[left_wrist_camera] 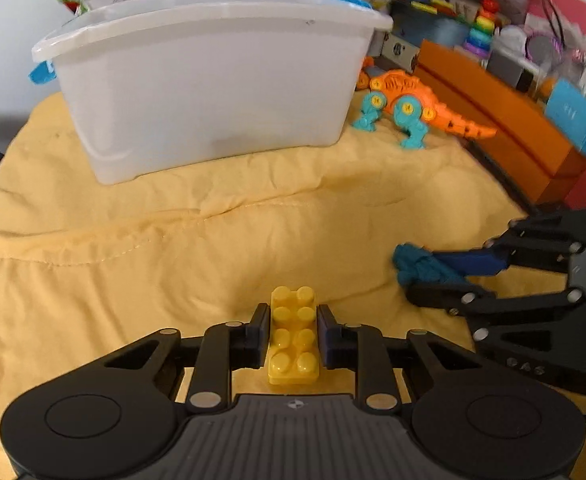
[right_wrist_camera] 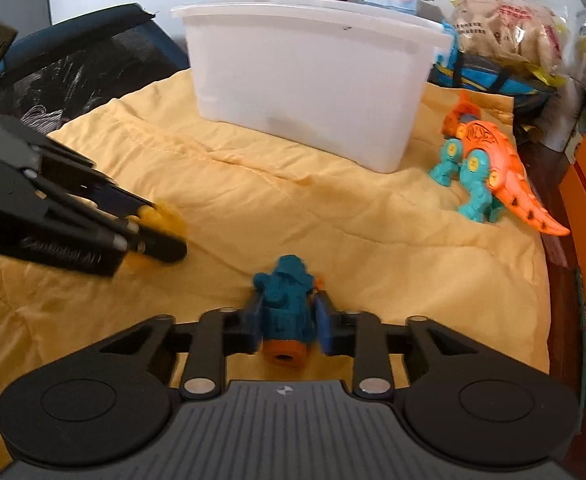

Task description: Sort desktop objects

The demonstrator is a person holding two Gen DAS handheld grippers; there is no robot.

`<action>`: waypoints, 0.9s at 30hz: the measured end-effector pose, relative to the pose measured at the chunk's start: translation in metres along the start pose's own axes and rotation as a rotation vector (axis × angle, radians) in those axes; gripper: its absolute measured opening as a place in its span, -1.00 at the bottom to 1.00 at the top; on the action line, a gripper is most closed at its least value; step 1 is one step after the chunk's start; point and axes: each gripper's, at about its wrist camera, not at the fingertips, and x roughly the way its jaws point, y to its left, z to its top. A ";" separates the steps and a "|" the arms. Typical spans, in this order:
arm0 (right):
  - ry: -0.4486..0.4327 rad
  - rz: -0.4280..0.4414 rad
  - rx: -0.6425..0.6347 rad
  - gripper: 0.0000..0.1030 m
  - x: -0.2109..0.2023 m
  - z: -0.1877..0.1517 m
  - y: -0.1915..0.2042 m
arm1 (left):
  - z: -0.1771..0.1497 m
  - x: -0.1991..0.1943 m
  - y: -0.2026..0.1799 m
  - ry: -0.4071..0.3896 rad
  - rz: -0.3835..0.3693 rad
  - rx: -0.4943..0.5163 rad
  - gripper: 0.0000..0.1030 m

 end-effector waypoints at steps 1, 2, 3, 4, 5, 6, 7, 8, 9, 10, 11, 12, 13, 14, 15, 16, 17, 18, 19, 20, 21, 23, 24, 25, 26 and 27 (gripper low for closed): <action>0.003 0.005 0.001 -0.44 0.000 0.001 0.000 | 0.002 -0.002 0.002 -0.001 0.000 0.004 -0.47; 0.006 0.014 0.009 -0.44 -0.001 0.003 -0.002 | 0.006 -0.006 0.003 -0.010 0.002 0.009 -0.47; 0.005 0.022 0.021 -0.44 -0.002 0.006 -0.004 | 0.013 -0.012 0.005 -0.030 0.001 0.011 -0.47; -0.003 0.023 0.030 -0.44 -0.005 0.012 -0.007 | 0.024 -0.020 0.007 -0.060 -0.002 0.014 -0.47; -0.019 0.018 0.030 -0.44 -0.009 0.021 -0.009 | 0.035 -0.027 0.010 -0.091 -0.002 0.017 -0.47; -0.046 0.009 0.026 -0.44 -0.014 0.032 -0.012 | 0.050 -0.036 0.014 -0.135 0.003 0.021 -0.47; -0.084 0.001 0.027 -0.44 -0.021 0.045 -0.015 | 0.068 -0.045 0.017 -0.184 0.014 0.028 -0.47; -0.132 -0.002 0.030 -0.44 -0.028 0.061 -0.020 | 0.083 -0.051 0.019 -0.225 0.030 0.036 -0.47; -0.175 -0.005 0.033 -0.44 -0.034 0.076 -0.024 | 0.101 -0.058 0.022 -0.273 0.056 0.049 -0.47; -0.219 -0.013 0.035 -0.44 -0.038 0.092 -0.028 | 0.117 -0.061 0.025 -0.310 0.079 0.056 -0.47; -0.264 -0.022 0.038 -0.44 -0.042 0.108 -0.032 | 0.132 -0.062 0.029 -0.337 0.100 0.059 -0.46; -0.298 -0.030 0.042 -0.44 -0.042 0.122 -0.035 | 0.146 -0.060 0.034 -0.356 0.118 0.060 -0.46; -0.321 -0.037 0.052 -0.44 -0.040 0.136 -0.038 | 0.157 -0.055 0.039 -0.364 0.131 0.056 -0.46; -0.341 -0.043 0.064 -0.44 -0.036 0.149 -0.041 | 0.165 -0.049 0.042 -0.358 0.139 0.049 -0.46; -0.354 -0.051 0.072 -0.44 -0.030 0.161 -0.043 | 0.173 -0.041 0.047 -0.345 0.145 0.041 -0.46; -0.353 -0.062 0.075 -0.43 -0.022 0.170 -0.044 | 0.178 -0.032 0.050 -0.329 0.153 0.040 -0.45; -0.348 -0.072 0.076 -0.43 -0.014 0.177 -0.045 | 0.182 -0.021 0.054 -0.304 0.167 0.036 -0.45; -0.339 -0.079 0.078 -0.43 -0.004 0.182 -0.046 | 0.183 -0.014 0.056 -0.281 0.178 0.031 -0.43; -0.316 -0.081 0.086 -0.43 0.007 0.185 -0.046 | 0.182 -0.009 0.058 -0.268 0.184 0.023 -0.37; -0.288 -0.081 0.099 -0.42 0.018 0.187 -0.046 | 0.179 -0.006 0.060 -0.257 0.184 0.011 -0.21; -0.263 -0.079 0.120 -0.34 0.025 0.186 -0.048 | 0.178 -0.005 0.061 -0.246 0.177 -0.006 -0.12; -0.218 -0.073 0.171 -0.08 0.032 0.181 -0.056 | 0.171 -0.009 0.062 -0.252 0.167 -0.013 0.26; -0.222 -0.071 0.187 -0.06 0.030 0.177 -0.059 | 0.169 -0.012 0.060 -0.256 0.179 -0.001 0.36; -0.228 -0.077 0.194 -0.01 0.027 0.175 -0.060 | 0.168 -0.015 0.057 -0.254 0.196 0.013 0.43; -0.232 -0.087 0.193 0.04 0.022 0.174 -0.061 | 0.169 -0.017 0.055 -0.253 0.215 0.026 0.43; -0.238 -0.094 0.190 0.17 0.017 0.174 -0.062 | 0.171 -0.021 0.052 -0.256 0.236 0.036 0.43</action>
